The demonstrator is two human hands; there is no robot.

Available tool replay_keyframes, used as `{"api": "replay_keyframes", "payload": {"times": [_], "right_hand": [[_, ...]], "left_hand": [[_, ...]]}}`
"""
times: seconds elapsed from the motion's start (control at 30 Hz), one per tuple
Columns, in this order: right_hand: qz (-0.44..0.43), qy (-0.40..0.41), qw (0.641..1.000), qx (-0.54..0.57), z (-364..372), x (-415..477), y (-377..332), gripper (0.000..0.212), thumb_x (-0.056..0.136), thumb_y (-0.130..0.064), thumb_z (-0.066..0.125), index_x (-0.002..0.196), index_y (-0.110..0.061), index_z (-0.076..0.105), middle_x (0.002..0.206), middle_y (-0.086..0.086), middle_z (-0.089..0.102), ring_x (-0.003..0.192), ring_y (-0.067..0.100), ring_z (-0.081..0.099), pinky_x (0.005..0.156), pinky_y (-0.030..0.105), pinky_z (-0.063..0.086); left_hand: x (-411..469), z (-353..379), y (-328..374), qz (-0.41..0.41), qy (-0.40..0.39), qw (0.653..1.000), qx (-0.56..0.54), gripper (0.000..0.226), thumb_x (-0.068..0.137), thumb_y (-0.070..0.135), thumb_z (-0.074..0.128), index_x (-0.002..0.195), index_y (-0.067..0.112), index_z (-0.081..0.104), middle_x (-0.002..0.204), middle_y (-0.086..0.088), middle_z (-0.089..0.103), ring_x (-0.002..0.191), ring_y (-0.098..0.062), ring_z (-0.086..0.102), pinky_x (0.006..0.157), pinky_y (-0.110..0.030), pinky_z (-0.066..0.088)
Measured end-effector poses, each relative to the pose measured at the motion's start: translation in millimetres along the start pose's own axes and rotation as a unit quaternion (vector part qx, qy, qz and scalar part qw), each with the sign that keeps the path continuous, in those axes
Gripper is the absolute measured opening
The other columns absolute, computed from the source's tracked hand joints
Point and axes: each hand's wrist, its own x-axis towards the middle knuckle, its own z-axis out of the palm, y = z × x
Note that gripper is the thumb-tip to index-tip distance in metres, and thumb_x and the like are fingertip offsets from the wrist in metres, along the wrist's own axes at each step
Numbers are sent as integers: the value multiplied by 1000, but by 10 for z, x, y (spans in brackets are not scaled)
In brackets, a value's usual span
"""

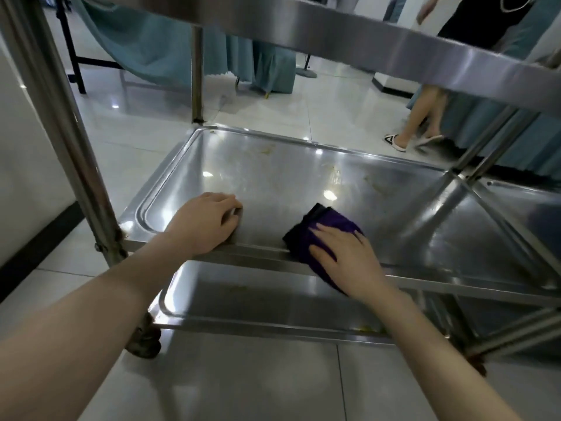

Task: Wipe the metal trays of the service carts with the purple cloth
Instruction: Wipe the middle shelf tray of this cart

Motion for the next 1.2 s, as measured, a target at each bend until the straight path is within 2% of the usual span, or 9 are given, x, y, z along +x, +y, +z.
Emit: {"api": "replay_keyframes", "payload": {"times": [0.1,0.2,0.4,0.57,0.67,0.83,1.0,1.13,1.2], "right_hand": [[-9,-11,1000,-11,-25,-297,-105,52,94,-60,23,139,-43,45,145,-17,45,133,6,40,113,37,21],[5,-28,1000,-1,-30,43,-38,47,98,-54,34,141,-37,46,147,-13,44,135,10,40,114,37,24],[234,15,972,-25,-7,875,69,42,100,-46,32,137,-35,47,145,-4,47,131,25,43,112,48,25],[146,-12,989,-27,98,593,-299,45,101,-49,33,144,-38,39,153,-12,36,140,12,31,116,41,15],[109,10,994,-26,47,118,-419,42,100,-47,38,141,-38,45,148,-14,43,136,7,37,113,34,18],[137,74,987,-41,62,-405,-467,48,97,-54,33,136,-35,52,140,-13,52,127,8,48,114,39,25],[167,-8,985,-32,-120,423,233,44,100,-47,37,141,-33,45,147,-6,46,131,19,45,110,41,30],[195,-26,980,-43,-182,1222,816,41,100,-46,30,135,-34,48,138,-1,53,123,25,49,102,43,35],[200,-43,978,-47,-121,1315,885,45,99,-48,27,139,-35,43,145,-2,46,130,25,44,106,47,29]], "left_hand": [[-34,-12,31,5,7,1000,-8,28,96,33,49,117,23,64,127,2,61,114,-25,54,94,-31,39],[-25,27,15,16,11,1000,-4,30,96,35,46,116,22,64,124,1,62,110,-25,55,95,-33,40],[57,142,-109,40,17,999,-25,32,95,39,42,115,23,62,117,3,63,108,-23,55,90,-35,44],[81,217,-151,60,75,995,8,23,88,37,52,98,21,64,97,1,65,89,-25,57,75,-35,43],[90,266,-167,77,107,991,29,23,86,39,53,94,21,63,94,0,64,84,-25,58,70,-33,41],[75,263,-170,85,81,992,43,27,86,45,47,96,23,59,98,1,63,85,-25,58,69,-34,43],[39,145,-74,45,20,998,35,27,88,45,53,104,24,59,109,1,62,97,-27,59,82,-40,48],[59,99,-28,23,18,999,35,20,89,45,54,100,28,60,106,4,61,95,-27,58,80,-39,46],[64,58,-4,17,1,999,37,19,90,43,57,102,29,60,110,4,61,96,-27,57,80,-39,44]]}}
